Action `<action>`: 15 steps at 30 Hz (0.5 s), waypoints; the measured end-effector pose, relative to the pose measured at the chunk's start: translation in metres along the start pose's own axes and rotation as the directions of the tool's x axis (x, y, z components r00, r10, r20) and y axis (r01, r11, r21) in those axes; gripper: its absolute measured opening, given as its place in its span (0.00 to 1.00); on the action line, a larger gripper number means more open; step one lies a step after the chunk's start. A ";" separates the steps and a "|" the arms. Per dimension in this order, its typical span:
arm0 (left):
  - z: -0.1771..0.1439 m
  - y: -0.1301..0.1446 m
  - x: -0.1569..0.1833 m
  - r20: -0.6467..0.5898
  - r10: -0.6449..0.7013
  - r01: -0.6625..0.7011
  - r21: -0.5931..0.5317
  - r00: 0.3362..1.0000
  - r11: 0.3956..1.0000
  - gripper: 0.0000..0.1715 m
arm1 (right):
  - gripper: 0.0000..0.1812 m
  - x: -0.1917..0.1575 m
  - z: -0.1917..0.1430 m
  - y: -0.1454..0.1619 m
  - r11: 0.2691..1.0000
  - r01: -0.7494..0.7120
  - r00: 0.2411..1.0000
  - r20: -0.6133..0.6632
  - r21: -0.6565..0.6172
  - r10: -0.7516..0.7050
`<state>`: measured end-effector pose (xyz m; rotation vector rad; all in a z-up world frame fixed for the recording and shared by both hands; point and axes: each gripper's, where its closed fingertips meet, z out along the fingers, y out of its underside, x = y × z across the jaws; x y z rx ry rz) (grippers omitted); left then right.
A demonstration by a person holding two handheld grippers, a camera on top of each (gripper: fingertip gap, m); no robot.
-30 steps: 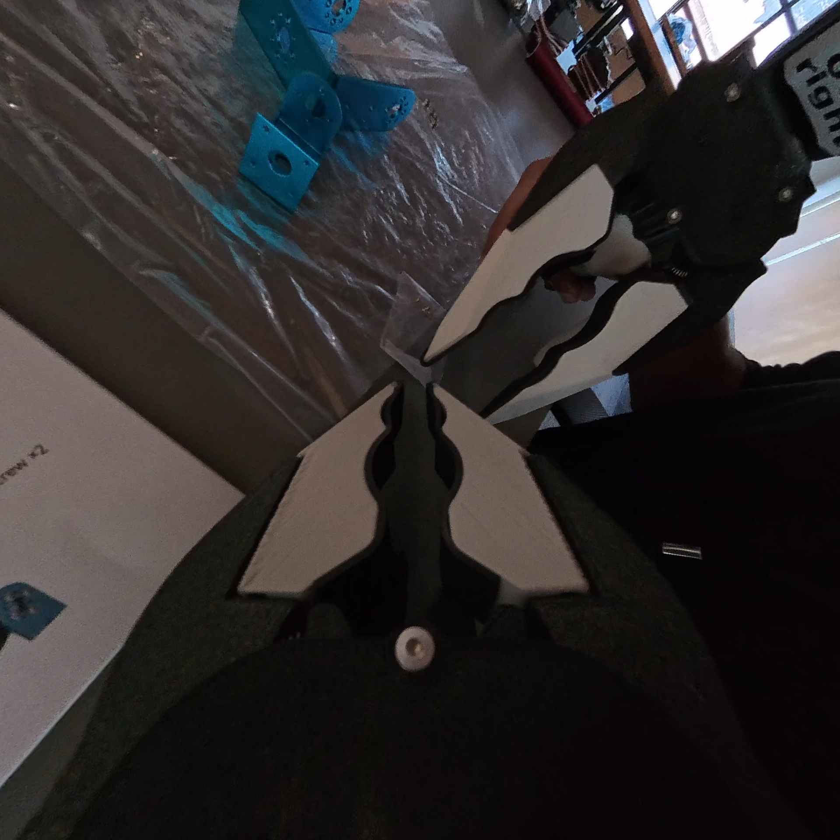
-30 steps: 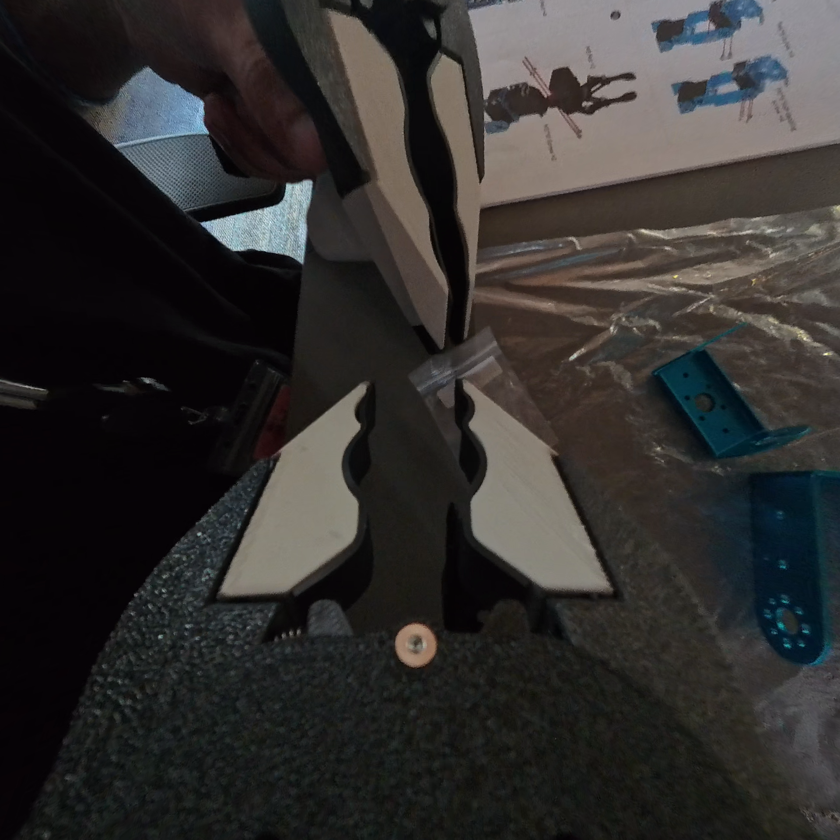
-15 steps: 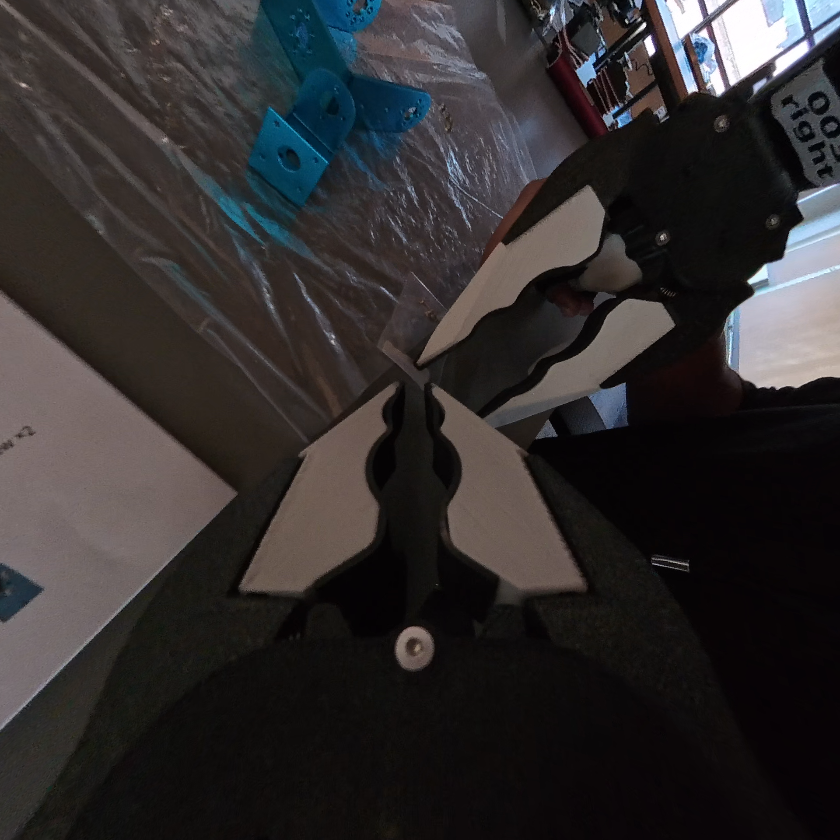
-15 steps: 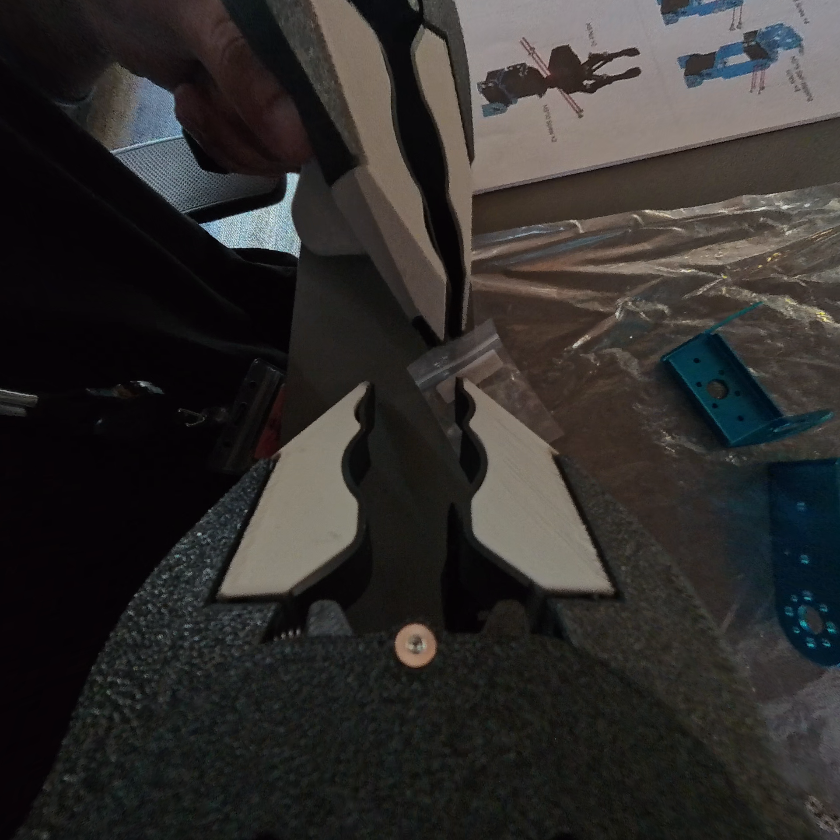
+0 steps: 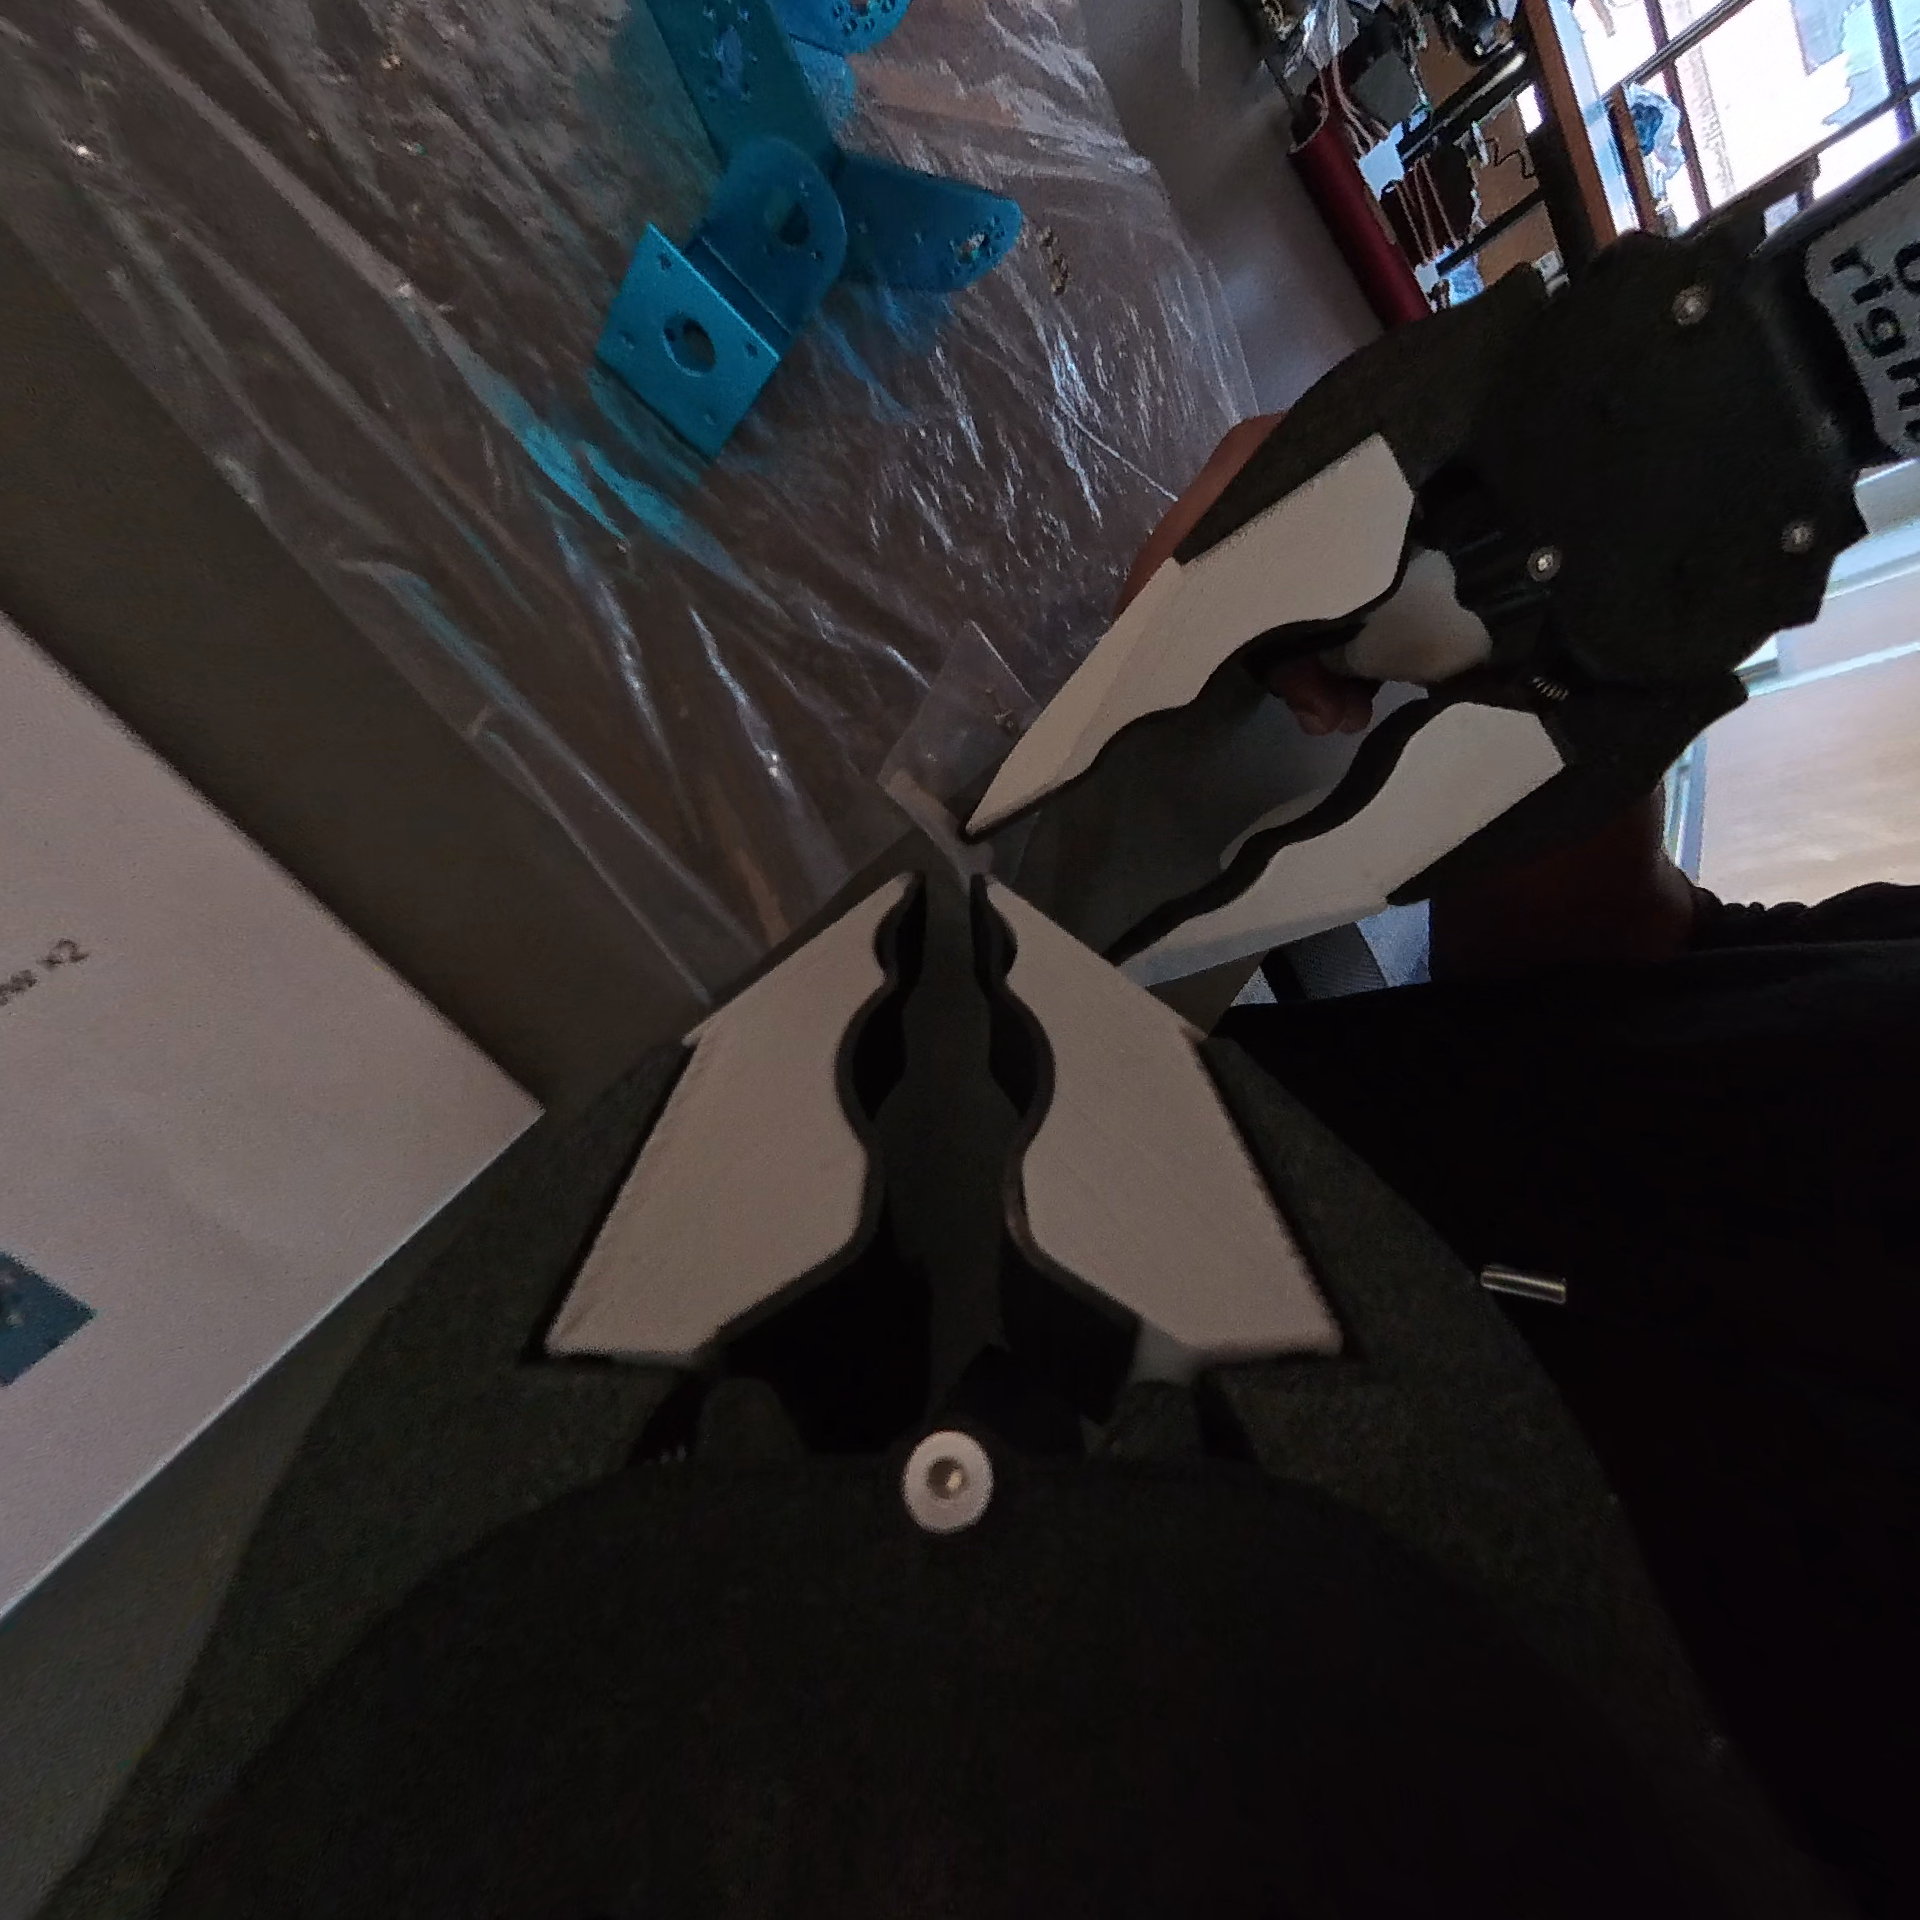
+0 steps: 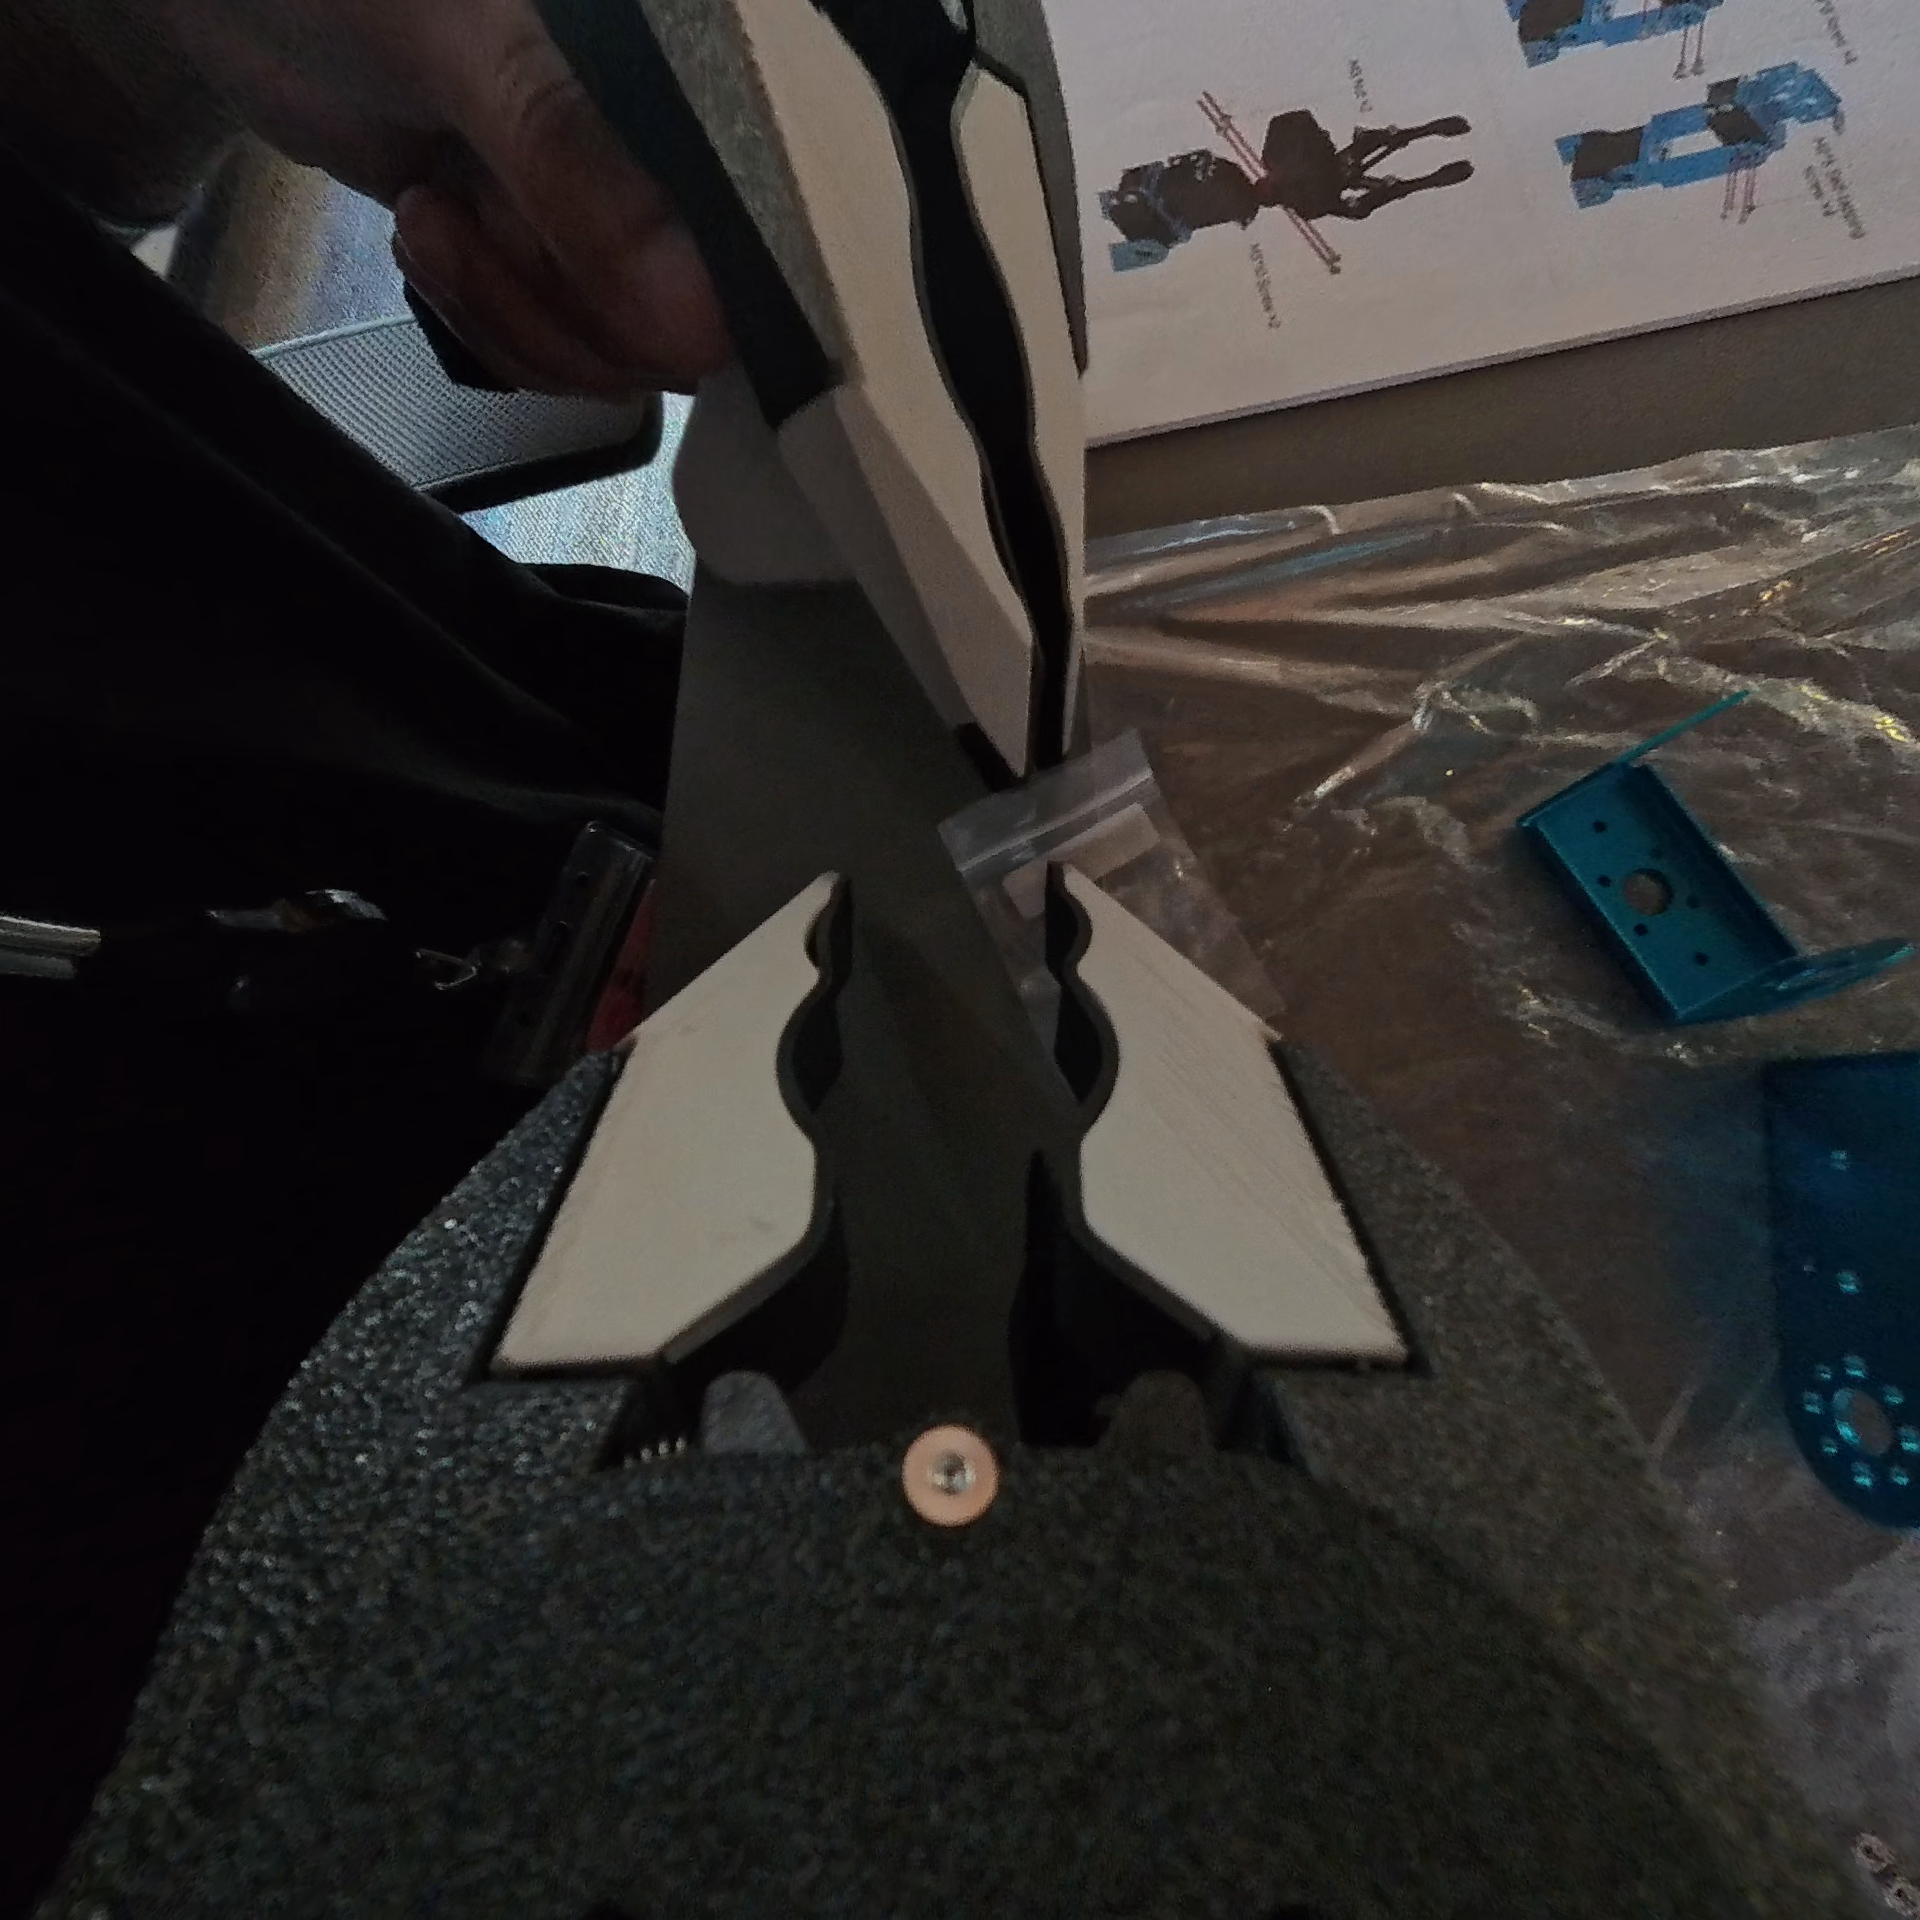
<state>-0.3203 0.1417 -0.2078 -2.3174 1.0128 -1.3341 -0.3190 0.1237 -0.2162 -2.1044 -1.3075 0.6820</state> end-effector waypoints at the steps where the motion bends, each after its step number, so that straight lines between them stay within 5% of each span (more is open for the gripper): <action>1: -0.001 0.001 -0.001 0.005 -0.004 0.004 0.000 1.000 1.000 0.04 | 0.21 0.000 0.000 0.000 1.000 -0.002 1.000 0.003 0.003 0.002; 15: 0.000 -0.001 -0.001 0.024 -0.009 0.009 -0.002 1.000 1.000 0.05 | 0.22 -0.001 0.000 0.000 1.000 0.007 1.000 0.008 0.008 -0.007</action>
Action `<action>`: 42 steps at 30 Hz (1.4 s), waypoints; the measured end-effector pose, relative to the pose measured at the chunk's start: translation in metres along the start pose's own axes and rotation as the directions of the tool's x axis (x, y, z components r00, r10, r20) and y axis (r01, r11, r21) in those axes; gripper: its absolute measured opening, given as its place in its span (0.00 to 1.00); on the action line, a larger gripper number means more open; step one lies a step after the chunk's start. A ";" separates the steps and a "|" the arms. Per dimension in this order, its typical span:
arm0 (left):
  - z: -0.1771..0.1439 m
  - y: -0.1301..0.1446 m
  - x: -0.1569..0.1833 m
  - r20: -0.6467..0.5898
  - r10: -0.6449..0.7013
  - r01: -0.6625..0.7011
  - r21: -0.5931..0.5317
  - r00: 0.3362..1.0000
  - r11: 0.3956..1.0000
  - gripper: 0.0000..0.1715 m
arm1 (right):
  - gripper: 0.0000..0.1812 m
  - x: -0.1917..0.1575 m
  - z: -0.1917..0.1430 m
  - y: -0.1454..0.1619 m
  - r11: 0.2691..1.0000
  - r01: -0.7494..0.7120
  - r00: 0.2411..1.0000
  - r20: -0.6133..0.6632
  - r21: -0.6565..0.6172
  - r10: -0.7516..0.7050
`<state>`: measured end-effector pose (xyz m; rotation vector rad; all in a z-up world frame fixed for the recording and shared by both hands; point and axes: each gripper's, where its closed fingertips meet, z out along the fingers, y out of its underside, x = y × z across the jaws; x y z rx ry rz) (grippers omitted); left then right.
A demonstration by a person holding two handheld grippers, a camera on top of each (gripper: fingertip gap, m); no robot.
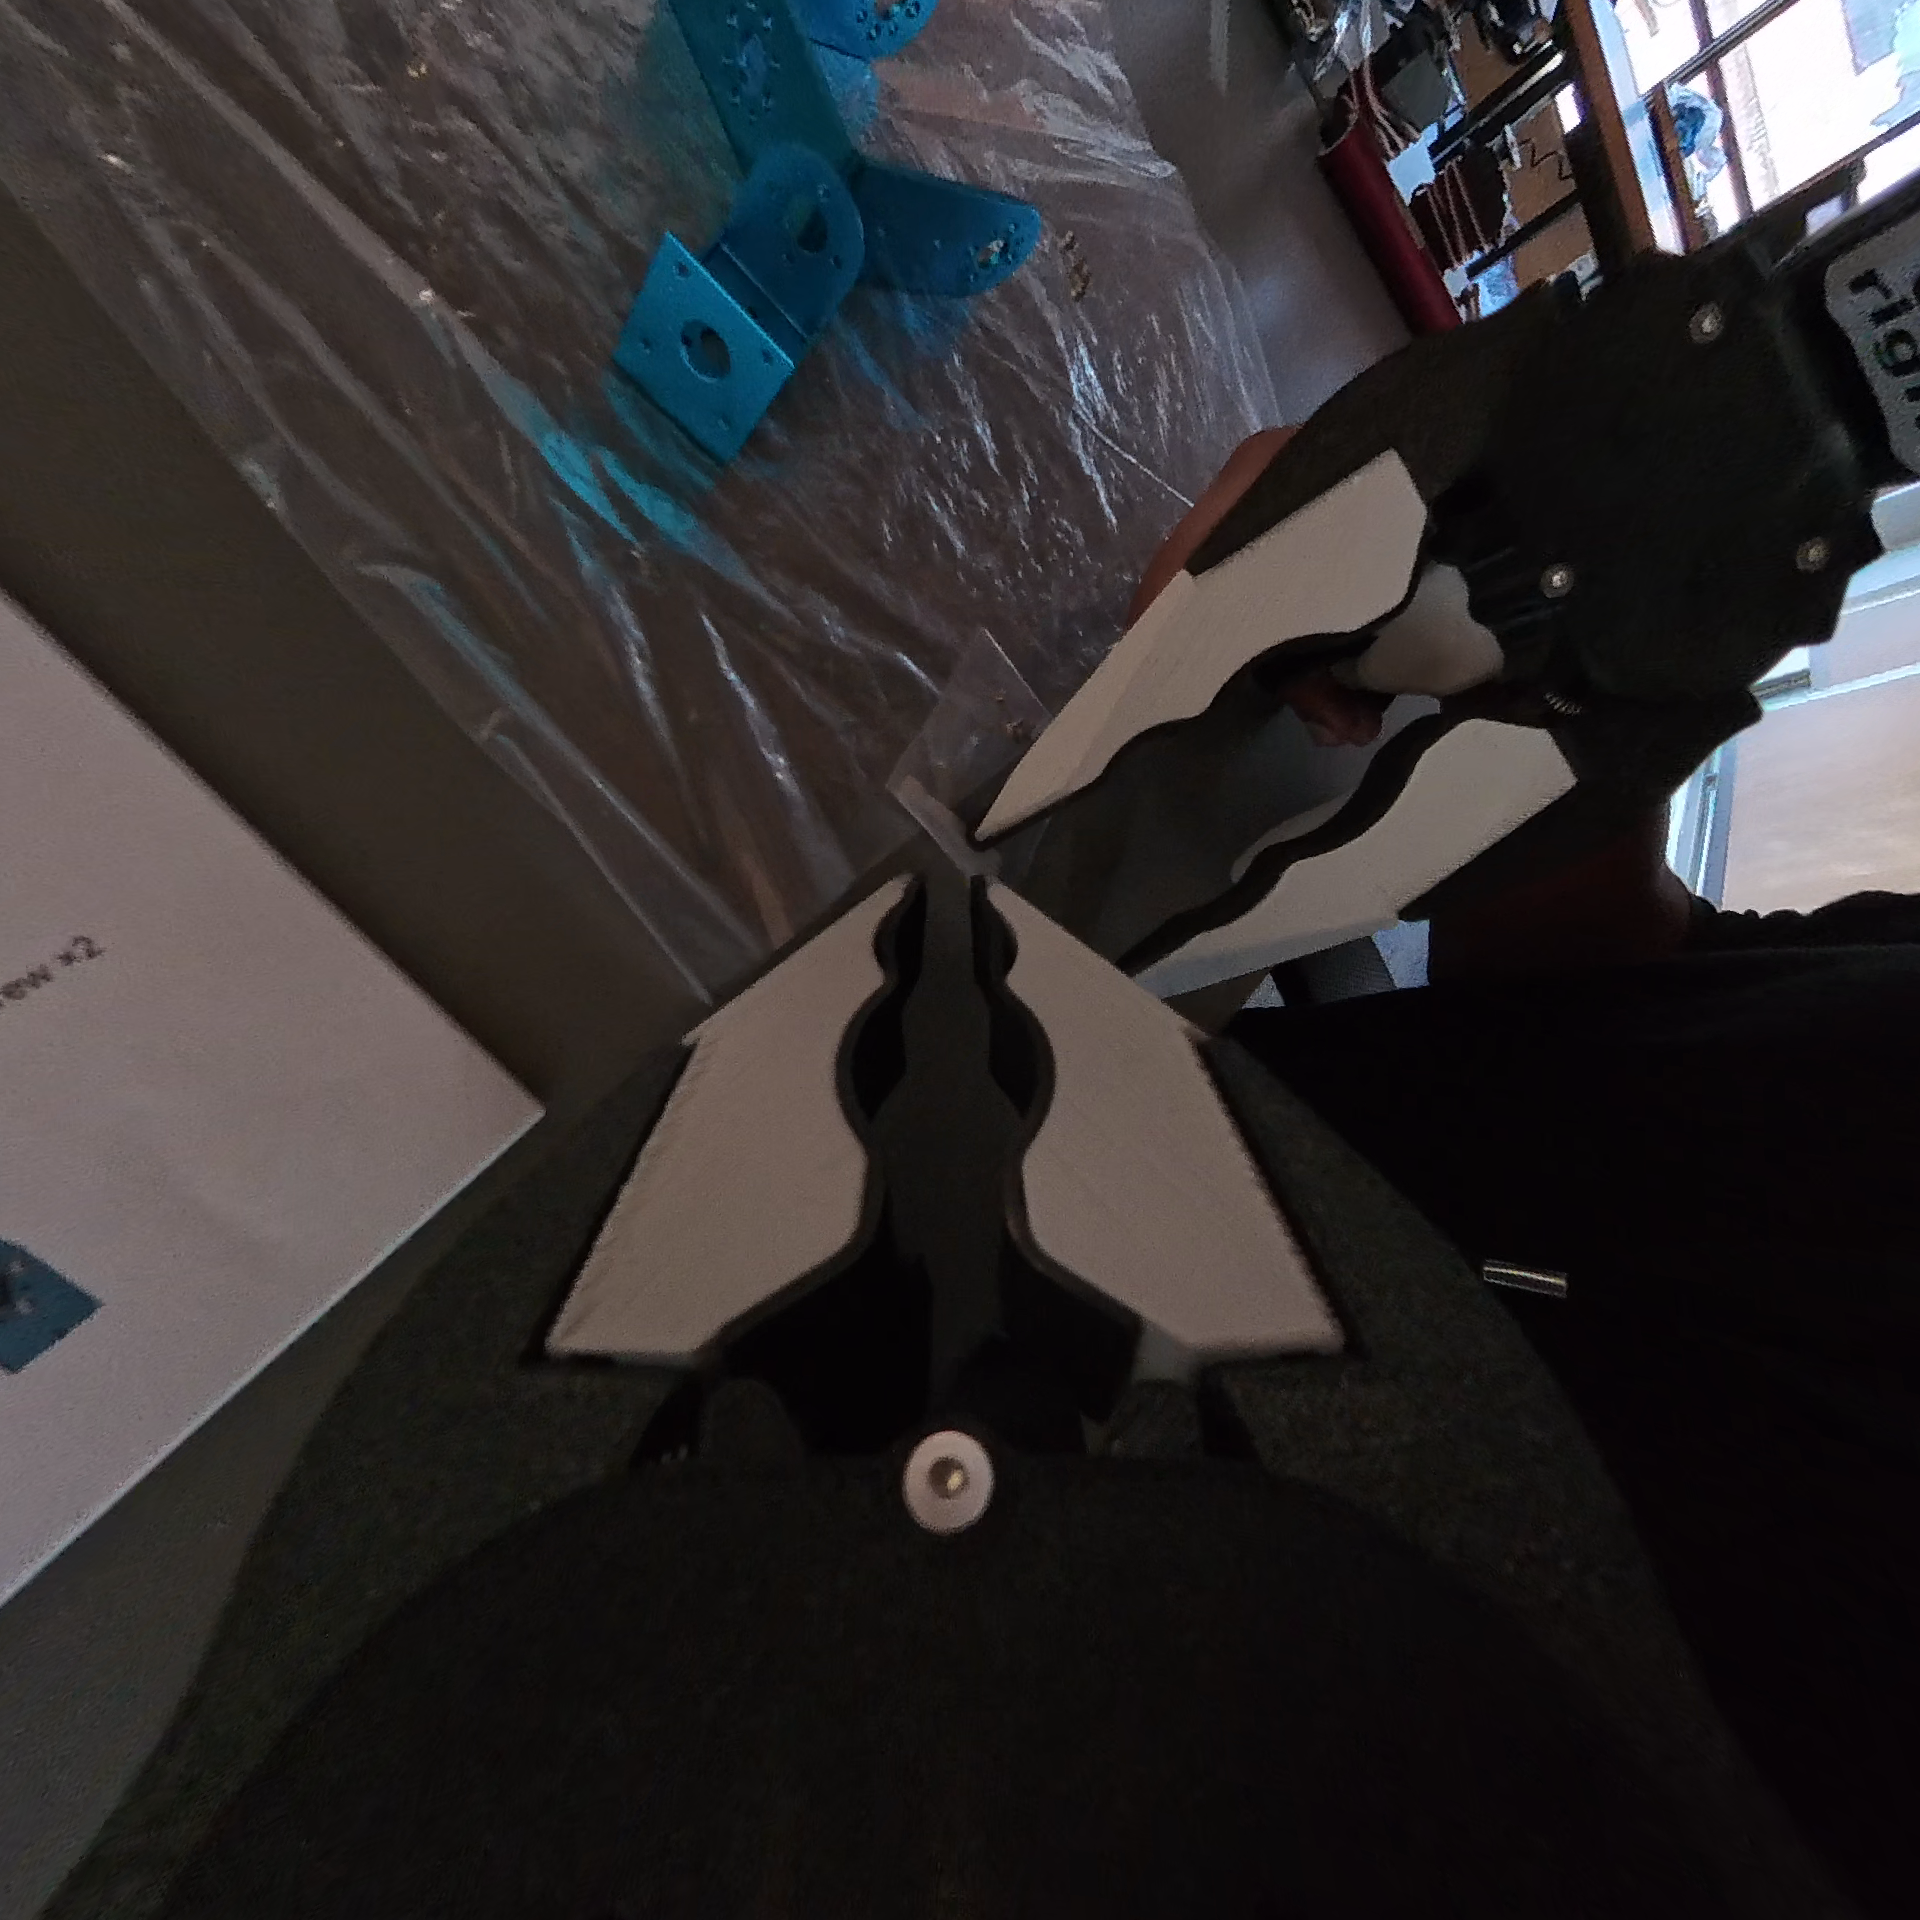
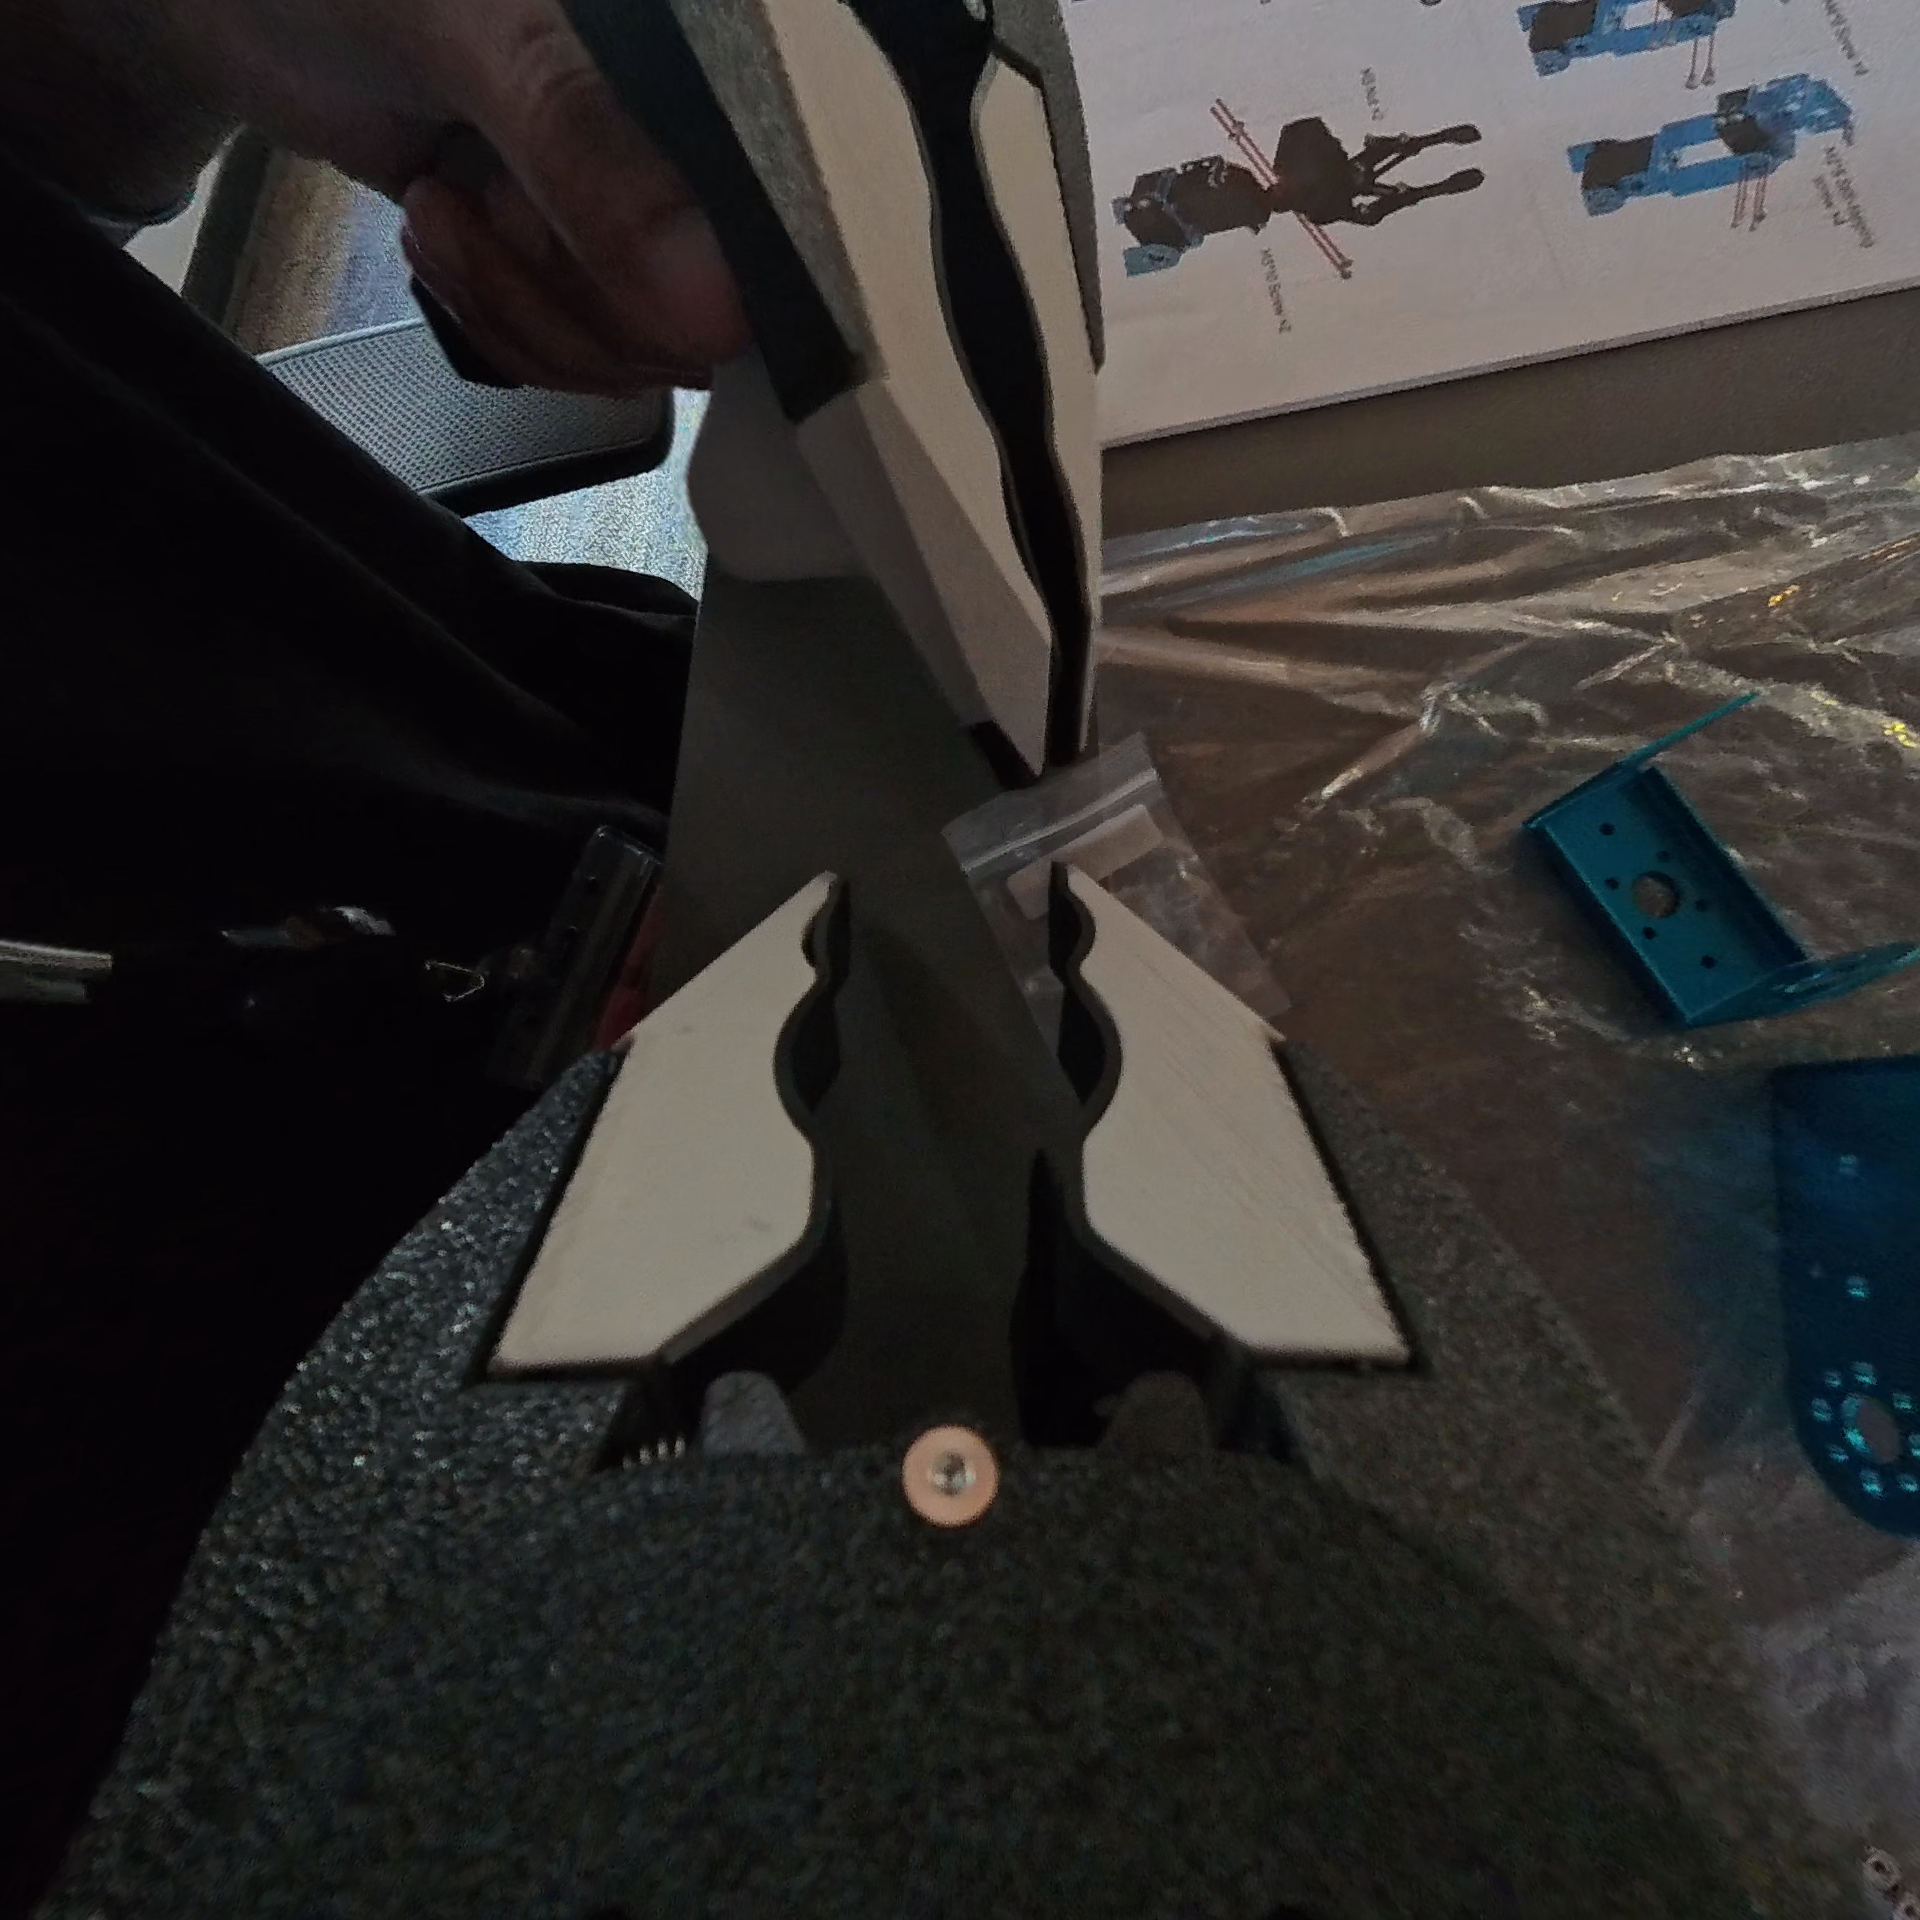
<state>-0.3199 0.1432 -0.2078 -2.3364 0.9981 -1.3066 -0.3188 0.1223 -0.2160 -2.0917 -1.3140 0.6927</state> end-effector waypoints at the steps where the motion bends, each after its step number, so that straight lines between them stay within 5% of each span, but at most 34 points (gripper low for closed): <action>1: 0.000 0.000 0.000 -0.004 0.001 -0.001 -0.001 1.000 1.000 0.05 | 0.22 0.000 0.000 0.000 1.000 0.000 1.000 0.000 0.000 0.000; 16: 0.005 -0.003 0.003 -0.035 -0.091 0.091 -0.007 0.995 0.996 0.04 | 0.22 -0.003 0.000 0.001 1.000 0.022 1.000 -0.003 -0.003 -0.022; 27: 0.013 -0.002 0.011 -0.032 -0.014 0.013 -0.030 0.999 0.999 0.00 | 0.22 -0.006 -0.001 0.002 1.000 0.024 1.000 0.017 0.007 -0.024; 35: 0.012 -0.005 0.014 -0.056 -0.008 0.008 -0.001 0.998 1.000 0.00 | 0.20 0.007 -0.016 -0.002 0.981 -0.171 0.984 0.059 0.092 0.166; 42: 0.005 -0.027 0.035 -0.164 0.035 -0.017 0.109 0.986 0.994 0.00 | 0.14 0.008 -0.045 -0.031 0.865 -0.404 0.906 0.263 0.298 0.332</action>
